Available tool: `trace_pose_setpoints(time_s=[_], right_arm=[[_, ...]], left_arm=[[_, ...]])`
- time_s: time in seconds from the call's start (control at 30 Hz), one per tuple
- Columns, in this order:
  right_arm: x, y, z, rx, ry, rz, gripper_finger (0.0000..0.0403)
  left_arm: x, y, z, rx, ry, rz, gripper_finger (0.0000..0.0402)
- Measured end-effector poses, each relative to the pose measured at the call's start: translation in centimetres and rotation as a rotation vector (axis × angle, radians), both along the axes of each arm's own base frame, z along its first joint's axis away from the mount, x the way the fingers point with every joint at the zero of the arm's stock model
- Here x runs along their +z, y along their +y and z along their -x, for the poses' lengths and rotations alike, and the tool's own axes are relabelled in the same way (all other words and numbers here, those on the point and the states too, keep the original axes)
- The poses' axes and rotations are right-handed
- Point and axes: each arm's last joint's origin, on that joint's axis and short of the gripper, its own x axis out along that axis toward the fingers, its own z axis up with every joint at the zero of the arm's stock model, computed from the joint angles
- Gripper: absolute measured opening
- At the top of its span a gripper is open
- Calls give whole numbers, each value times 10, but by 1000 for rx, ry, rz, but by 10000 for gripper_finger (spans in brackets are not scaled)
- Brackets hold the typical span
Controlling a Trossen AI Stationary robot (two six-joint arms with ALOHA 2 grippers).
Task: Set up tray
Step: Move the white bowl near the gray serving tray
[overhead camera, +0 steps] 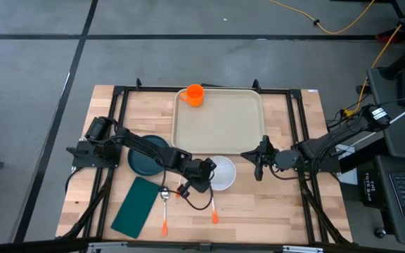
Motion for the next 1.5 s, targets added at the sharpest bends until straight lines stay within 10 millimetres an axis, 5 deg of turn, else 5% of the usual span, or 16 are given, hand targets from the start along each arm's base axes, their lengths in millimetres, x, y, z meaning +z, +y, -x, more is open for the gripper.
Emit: trace_pose_setpoints(time_s=[0.93, 1.5], right_arm=[[0, 0, 0, 0, -3, -3, 6], [-1, 0, 0, 0, 10, 3, 6]], left_arm=[[3, 0, -1, 15, -20, -5, 7], [9, -17, 2, 49, -116, -190, 89]])
